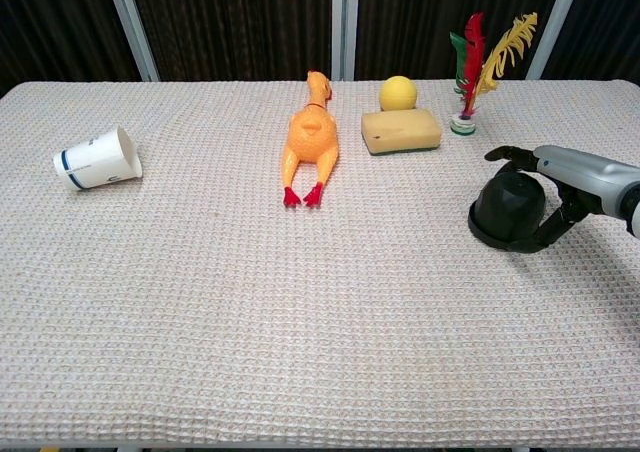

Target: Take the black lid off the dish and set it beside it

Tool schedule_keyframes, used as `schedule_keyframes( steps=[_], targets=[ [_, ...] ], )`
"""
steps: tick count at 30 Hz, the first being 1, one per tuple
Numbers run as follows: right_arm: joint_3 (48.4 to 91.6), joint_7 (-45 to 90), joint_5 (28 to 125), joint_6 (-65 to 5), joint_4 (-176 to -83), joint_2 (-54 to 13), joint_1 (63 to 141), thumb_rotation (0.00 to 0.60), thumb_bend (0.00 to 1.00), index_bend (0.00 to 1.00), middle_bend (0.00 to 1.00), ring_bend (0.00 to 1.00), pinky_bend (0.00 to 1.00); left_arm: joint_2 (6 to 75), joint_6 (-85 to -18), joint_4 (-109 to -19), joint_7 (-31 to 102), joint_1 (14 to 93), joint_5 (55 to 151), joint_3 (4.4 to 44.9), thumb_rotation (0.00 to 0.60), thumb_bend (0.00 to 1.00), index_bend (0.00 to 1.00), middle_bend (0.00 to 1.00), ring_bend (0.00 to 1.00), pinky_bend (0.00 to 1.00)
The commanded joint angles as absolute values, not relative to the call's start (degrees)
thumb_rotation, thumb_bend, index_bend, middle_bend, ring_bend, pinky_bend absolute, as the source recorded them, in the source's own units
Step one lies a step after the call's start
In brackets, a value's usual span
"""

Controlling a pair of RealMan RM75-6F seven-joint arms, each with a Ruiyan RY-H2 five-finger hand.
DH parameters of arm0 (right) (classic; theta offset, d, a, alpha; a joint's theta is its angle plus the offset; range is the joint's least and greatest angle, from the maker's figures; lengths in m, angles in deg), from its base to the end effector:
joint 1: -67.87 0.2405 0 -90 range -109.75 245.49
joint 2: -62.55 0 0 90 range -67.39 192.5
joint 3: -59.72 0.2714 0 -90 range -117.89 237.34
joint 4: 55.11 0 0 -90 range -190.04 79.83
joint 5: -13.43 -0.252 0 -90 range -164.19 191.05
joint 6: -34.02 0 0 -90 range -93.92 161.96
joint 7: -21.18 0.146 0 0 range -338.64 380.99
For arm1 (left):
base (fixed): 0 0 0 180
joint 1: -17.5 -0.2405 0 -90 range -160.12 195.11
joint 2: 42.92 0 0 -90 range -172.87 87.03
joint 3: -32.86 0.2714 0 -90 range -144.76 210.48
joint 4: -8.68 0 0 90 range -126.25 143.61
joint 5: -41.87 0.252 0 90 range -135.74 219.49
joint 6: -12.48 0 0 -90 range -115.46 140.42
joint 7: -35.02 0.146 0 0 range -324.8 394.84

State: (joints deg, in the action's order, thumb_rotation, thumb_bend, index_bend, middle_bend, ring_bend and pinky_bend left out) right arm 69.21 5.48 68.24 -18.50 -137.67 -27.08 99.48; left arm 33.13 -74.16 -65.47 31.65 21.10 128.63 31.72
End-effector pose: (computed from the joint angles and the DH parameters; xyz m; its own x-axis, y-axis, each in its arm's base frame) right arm -0.2494 -0.3269 -0.0662 0.2520 -0.4304 0.8668 -0.9649 -0.0439 0.2588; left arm -0.3891 0.1752 0.0868 0.4430 0.0079 0.8965 0.8964 0.0079 -0.4431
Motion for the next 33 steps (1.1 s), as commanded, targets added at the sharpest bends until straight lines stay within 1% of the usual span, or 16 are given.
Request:
schedule_keyframes(
  steps=[1, 14, 21, 28, 33],
  targets=[
    [69.2, 5.5, 68.2, -18.7, -137.4, -27.3, 99.5, 0.600, 0.08, 0.00, 0.16, 0.00, 0.00, 33.1, -74.2, -65.4, 31.6, 21.1, 128.6, 31.7, 0.600, 0.16, 0.10, 0.10, 0.00, 0.18],
    [68.8, 5.8, 67.9, -18.9, -136.0, -28.4, 99.9, 0.600, 0.10, 0.00, 0.21, 0.00, 0.00, 33.1, -74.4, -65.1, 31.5, 20.8, 128.5, 31.6, 0.600, 0.17, 0.10, 0.10, 0.00, 0.18],
    [68.7, 5.9, 68.2, -19.6, -135.9, -28.7, 99.8, 0.600, 0.10, 0.00, 0.26, 0.00, 0.00, 33.0, -74.4, -65.1, 31.3, 20.7, 128.5, 31.7, 0.600, 0.16, 0.10, 0.10, 0.00, 0.18],
    [68.6, 5.9, 68.3, -20.0, -135.5, -29.0, 99.7, 0.600, 0.11, 0.00, 0.29, 0.00, 0.00, 33.0, -74.5, -64.8, 30.8, 20.4, 128.5, 31.9, 0.600, 0.16, 0.10, 0.10, 0.00, 0.18],
    [68.7, 6.4, 68.9, -20.5, -135.9, -28.7, 99.6, 0.600, 0.12, 0.00, 0.30, 0.00, 0.00, 32.9, -74.7, -64.5, 30.4, 20.2, 128.7, 32.0, 0.600, 0.16, 0.10, 0.10, 0.00, 0.18]
  ],
)
